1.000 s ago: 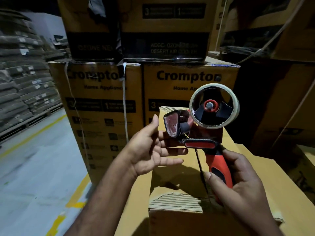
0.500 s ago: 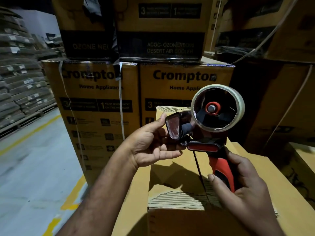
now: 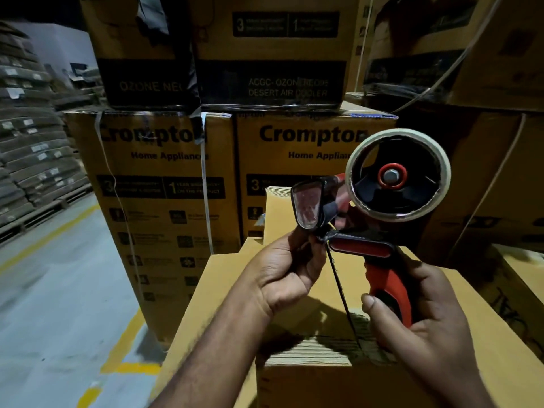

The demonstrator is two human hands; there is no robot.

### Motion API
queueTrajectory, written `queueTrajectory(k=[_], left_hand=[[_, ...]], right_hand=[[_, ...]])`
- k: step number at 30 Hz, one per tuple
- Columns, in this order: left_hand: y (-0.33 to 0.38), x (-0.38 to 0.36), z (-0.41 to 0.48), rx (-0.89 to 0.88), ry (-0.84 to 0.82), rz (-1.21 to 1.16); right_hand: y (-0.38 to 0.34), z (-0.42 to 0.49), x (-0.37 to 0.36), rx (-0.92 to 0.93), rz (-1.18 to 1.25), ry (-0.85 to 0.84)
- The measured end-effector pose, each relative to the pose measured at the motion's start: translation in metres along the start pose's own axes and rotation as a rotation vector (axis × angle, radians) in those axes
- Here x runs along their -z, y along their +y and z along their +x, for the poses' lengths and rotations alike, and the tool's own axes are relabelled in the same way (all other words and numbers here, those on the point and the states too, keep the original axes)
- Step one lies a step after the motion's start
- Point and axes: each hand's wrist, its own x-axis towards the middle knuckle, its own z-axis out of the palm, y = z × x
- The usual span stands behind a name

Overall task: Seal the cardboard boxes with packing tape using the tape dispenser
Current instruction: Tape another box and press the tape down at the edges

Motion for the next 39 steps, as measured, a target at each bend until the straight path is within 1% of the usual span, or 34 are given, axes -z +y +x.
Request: queueTrajectory(k=[3, 7, 10, 13, 15, 17, 19, 20, 23, 27, 29, 31, 34, 37, 39], left_hand=[[0.002, 0.001, 0.003, 0.007, -0.016, -0.002], [0.013, 0.006, 0.005, 0.043, -0.039, 0.083], [0.019, 0.012, 0.012, 0.125, -0.101, 0.14], [0.021, 0.013, 0.024, 0.209, -0.139, 0.269], [0.02, 0.006, 0.032, 0.234, -0.129, 0.33], [0.02, 0.001, 0.041, 0.214, -0.065, 0.386], [0.026, -0.002, 0.052, 0.198, -0.019, 0.489], [0.032, -0.003, 0.058, 0.205, -0.027, 0.55], [0.056, -0.007, 0.079, 0.224, -0.083, 0.849], [0.086, -0.025, 0.111, 0.231, -0.015, 1.215], [0.1, -0.029, 0.125, 0.293, -0.004, 1.368], [0.113, -0.03, 0.137, 0.399, -0.036, 1.504], [0.129, -0.029, 0.158, 0.482, -0.074, 1.631], [0.144, -0.027, 0.183, 0.422, -0.063, 1.687], [0.155, -0.026, 0.201, 0.355, -0.058, 1.7]], right_hand=[[-0.003, 0.001, 0.002, -0.023, -0.004, 0.011], [-0.003, 0.0, 0.007, -0.051, 0.002, 0.024], [-0.002, -0.001, 0.009, -0.06, -0.008, 0.059], [0.0, -0.001, 0.014, -0.047, -0.045, 0.064], [0.004, 0.001, 0.019, -0.049, -0.066, 0.056], [0.008, 0.003, 0.023, -0.049, -0.067, 0.051], [0.012, 0.01, 0.029, -0.042, -0.058, 0.054], [0.014, 0.015, 0.032, -0.042, -0.054, 0.064], [0.02, 0.028, 0.039, -0.052, -0.085, 0.044], [0.03, 0.042, 0.036, -0.082, -0.134, -0.001], [0.035, 0.046, 0.029, -0.089, -0.181, -0.032], [0.042, 0.049, 0.022, -0.098, -0.234, -0.047], [0.051, 0.054, 0.003, -0.122, -0.347, -0.056], [0.064, 0.066, -0.022, -0.126, -0.492, -0.032], [0.072, 0.079, -0.037, -0.131, -0.539, 0.004]])
